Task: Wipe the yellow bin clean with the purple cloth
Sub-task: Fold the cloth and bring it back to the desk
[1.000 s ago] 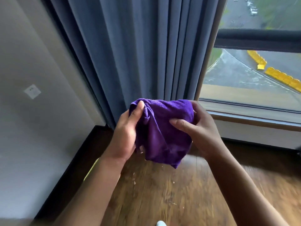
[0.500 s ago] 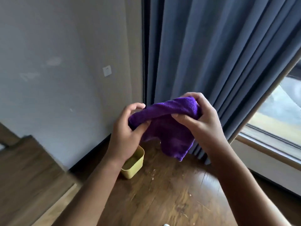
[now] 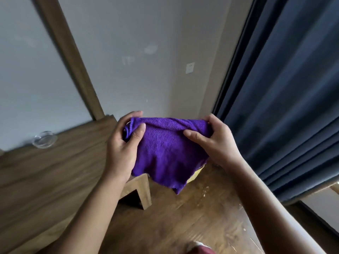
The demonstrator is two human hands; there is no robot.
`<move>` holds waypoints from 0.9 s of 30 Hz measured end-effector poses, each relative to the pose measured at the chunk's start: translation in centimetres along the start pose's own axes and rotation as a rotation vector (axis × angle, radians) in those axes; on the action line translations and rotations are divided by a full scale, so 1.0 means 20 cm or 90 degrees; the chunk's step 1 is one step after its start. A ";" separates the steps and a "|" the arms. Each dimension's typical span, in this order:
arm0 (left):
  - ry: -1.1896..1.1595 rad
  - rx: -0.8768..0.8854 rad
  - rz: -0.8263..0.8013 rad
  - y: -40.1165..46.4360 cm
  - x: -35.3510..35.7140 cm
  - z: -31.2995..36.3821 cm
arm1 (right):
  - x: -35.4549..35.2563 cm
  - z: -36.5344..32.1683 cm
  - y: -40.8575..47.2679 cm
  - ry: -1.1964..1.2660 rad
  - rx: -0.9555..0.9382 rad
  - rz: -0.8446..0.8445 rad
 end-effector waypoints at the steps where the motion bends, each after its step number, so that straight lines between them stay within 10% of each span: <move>1: 0.010 -0.003 0.017 0.00 -0.07 -0.01 | 0.08 0.00 0.02 0.007 -0.007 -0.024; 27: 0.298 -0.419 0.211 -0.23 -0.95 -0.81 | 1.53 0.59 0.62 0.088 0.071 -0.571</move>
Point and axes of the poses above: each hand's wrist, its own y-axis towards the middle knuckle, its own x-axis out of the palm, z = x × y, the point moved 5 cm from there along y, towards the middle knuckle, and after that the axes turned 3 degrees about -z, right-handed, at the moved point
